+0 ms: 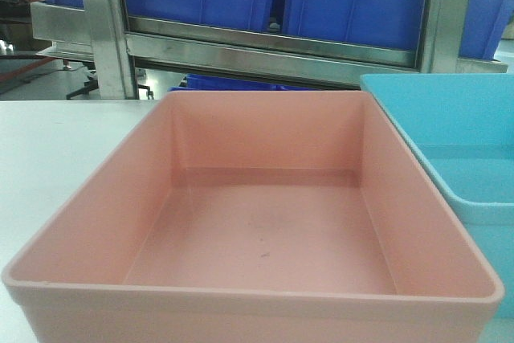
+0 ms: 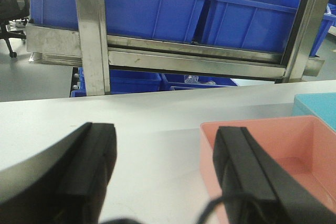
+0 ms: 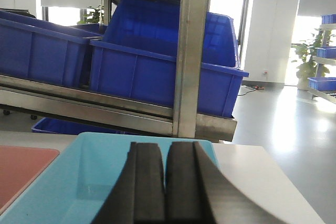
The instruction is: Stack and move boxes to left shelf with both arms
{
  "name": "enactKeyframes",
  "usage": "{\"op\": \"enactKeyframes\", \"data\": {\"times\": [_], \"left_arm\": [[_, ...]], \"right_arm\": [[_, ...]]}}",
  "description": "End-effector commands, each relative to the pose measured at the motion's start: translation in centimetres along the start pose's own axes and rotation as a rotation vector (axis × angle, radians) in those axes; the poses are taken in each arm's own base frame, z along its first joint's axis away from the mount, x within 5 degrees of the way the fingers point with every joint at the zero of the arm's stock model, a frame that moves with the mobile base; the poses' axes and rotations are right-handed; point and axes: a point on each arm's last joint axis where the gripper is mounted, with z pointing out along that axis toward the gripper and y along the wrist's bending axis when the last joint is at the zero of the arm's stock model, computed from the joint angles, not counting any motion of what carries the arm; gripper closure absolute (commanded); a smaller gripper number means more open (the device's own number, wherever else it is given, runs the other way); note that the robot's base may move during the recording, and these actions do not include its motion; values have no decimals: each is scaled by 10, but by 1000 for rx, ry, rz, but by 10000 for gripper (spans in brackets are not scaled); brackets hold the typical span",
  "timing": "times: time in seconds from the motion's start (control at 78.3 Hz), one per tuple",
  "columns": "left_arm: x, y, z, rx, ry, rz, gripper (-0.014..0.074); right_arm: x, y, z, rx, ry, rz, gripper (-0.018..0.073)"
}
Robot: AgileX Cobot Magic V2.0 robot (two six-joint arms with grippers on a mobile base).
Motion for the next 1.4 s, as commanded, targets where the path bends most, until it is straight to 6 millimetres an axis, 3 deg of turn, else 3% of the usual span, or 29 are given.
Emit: {"op": "enactKeyframes", "data": {"times": [0.0,0.345,0.447,0.587,0.804,1.021,1.111,1.264,1.392], "left_arm": [[-16,1,0,-12,-97,1,274],[-16,1,0,-12,-97,1,274],[-16,1,0,-12,-97,1,274],[-16,1,0,-12,-97,1,274],[-16,1,0,-12,-97,1,274],[-16,1,0,-12,-97,1,274],[-16,1,0,-12,-97,1,274],[-16,1,0,-12,-97,1,274],[-16,1,0,-12,-97,1,274]], "right_arm": [[-17,-1,-2,8,-128,-8,510],[-20,-1,-2,9,-158,-9,510],[-21,0,-1,3,-39,-8,510],[-38,0,6,-2,114,-10,510],[-69,1,39,-12,357,18,510],[-64,6,82,-31,658,134,505],[-65,6,99,-33,738,133,405],[-61,5,130,-33,881,129,52],[-56,-6,159,9,982,104,31]]}}
